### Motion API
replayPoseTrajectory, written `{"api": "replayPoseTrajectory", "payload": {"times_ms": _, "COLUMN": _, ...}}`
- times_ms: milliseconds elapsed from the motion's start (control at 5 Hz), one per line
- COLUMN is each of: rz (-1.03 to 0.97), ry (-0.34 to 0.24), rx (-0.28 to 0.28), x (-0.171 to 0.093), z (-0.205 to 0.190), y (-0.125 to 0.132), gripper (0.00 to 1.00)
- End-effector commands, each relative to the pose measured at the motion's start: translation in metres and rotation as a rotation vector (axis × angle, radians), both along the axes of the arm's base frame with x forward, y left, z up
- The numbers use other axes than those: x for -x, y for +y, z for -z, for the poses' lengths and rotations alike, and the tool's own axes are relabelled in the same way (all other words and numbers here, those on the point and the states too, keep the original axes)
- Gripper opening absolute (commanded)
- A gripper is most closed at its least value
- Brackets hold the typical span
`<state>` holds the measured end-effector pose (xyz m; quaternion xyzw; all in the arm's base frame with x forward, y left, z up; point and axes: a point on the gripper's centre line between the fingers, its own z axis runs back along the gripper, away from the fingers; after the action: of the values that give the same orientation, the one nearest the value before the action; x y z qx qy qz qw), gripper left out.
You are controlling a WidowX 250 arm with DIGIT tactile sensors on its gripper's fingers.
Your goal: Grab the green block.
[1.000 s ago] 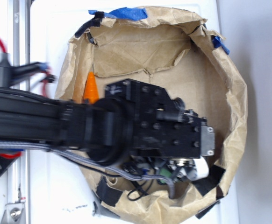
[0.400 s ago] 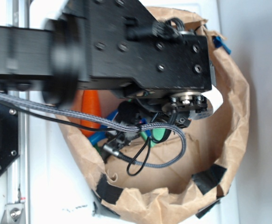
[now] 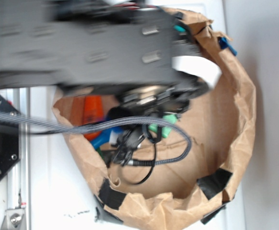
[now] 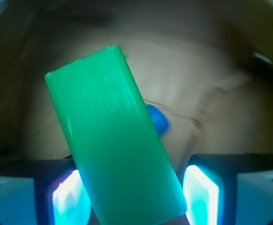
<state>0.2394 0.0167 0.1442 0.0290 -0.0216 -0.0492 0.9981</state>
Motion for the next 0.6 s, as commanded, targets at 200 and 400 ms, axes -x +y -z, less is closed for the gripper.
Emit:
{"api": "replayPoseTrajectory", "payload": {"times_ms": 200, "rz": -0.371, "ry": -0.075, "rx": 0.021, "x": -0.0068, "z": -0.0244, "y": 0.0029, "gripper": 0.0}}
{"api": "replayPoseTrajectory", "payload": {"times_ms": 400, "rz": -0.362, "ry": -0.083, "rx": 0.013, "x": -0.0058, "z": -0.0227, "y": 0.0015, "gripper": 0.0}}
